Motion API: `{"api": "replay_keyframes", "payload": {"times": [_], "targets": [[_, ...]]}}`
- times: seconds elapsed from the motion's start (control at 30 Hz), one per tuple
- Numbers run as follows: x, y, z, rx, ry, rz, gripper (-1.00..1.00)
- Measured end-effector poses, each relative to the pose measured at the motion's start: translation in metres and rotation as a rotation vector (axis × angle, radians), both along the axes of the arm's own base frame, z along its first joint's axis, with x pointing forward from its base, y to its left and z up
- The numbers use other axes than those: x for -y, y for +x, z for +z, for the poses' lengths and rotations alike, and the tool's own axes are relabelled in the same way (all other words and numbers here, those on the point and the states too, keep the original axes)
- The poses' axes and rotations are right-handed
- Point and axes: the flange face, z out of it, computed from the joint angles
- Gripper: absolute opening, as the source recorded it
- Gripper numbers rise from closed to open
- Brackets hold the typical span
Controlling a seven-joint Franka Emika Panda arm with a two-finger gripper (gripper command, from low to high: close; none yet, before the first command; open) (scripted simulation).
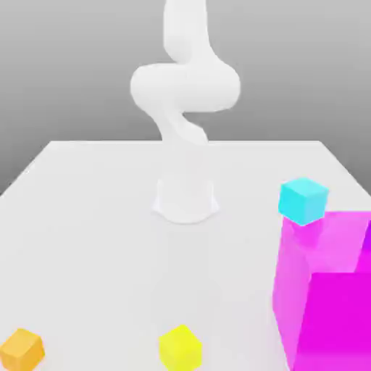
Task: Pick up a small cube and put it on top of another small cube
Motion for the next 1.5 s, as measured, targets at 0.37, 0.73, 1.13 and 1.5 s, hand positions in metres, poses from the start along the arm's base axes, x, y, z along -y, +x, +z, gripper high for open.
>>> {"api": "replay_keyframes", "payload": {"times": [0.37,0.73,1.13,1.5], "targets": [[0.085,0.107,-0.156,-0.268,0.088,-0.098,0.00],[0.180,0.134,-0.341,-0.522,0.138,-0.247,0.00],[0.246,0.098,-0.538,-0.728,0.133,-0.366,0.00],[0.246,0.097,-0.515,-0.730,0.133,-0.366,-1.00]]}}
